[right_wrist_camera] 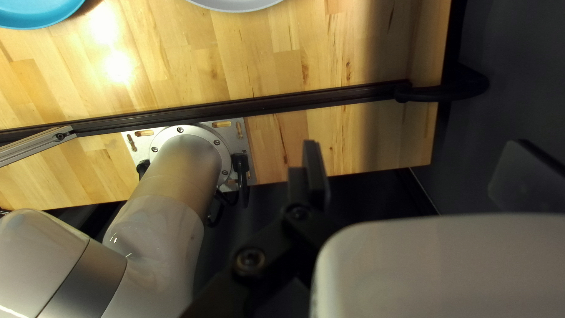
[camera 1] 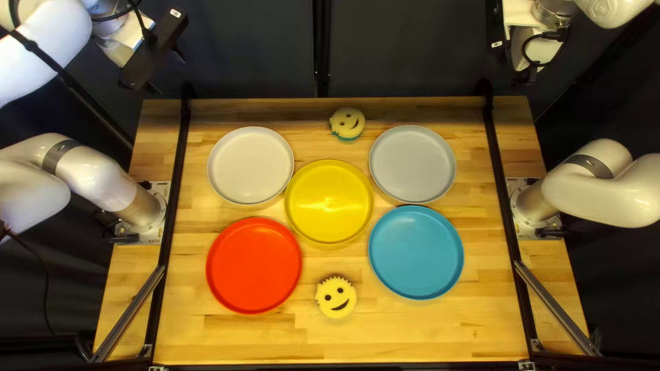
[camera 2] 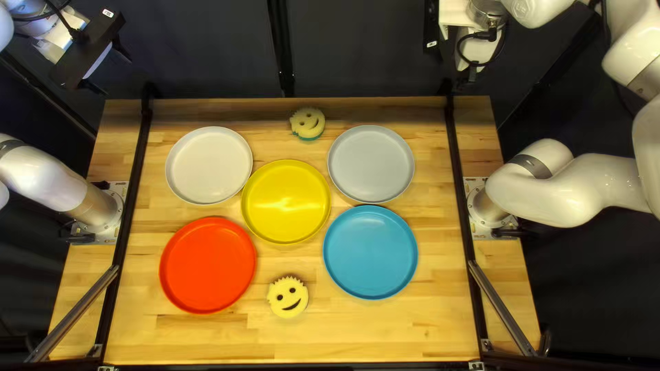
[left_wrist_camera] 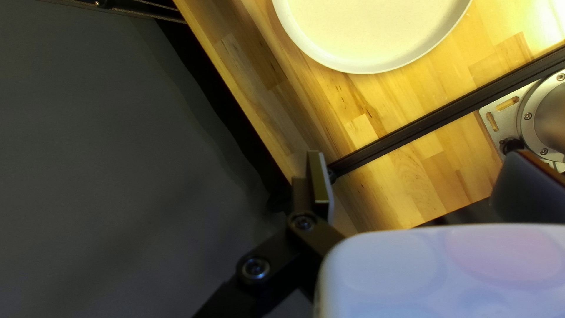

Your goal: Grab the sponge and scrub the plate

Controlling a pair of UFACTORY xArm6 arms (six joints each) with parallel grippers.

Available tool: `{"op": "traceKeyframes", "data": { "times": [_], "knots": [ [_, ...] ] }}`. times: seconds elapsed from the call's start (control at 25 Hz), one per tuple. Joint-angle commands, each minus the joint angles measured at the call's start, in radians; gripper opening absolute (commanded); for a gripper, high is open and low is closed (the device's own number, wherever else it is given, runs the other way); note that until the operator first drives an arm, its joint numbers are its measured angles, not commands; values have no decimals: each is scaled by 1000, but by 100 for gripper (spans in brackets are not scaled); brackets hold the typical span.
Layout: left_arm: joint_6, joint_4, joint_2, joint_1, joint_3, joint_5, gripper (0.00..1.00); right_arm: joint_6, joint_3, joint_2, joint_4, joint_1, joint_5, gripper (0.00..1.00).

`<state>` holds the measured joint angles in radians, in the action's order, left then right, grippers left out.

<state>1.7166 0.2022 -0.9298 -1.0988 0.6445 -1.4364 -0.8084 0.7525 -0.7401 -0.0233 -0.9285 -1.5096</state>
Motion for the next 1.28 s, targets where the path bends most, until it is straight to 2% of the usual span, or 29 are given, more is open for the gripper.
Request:
{"op": "traceKeyframes", "data": {
  "times": [0.04,0.8,1.08,1.28],
  "knots": [
    [0,0,0,0,0,0,100,0,0,0,0,0,0,100],
    [0,0,0,0,0,0,100,-4,-3,0,-4,-1,3,100],
    [0,0,0,0,0,0,100,52,-5,64,47,61,84,100],
    [0,0,0,0,0,0,100,93,4,184,109,107,202,100]
  ]
}}
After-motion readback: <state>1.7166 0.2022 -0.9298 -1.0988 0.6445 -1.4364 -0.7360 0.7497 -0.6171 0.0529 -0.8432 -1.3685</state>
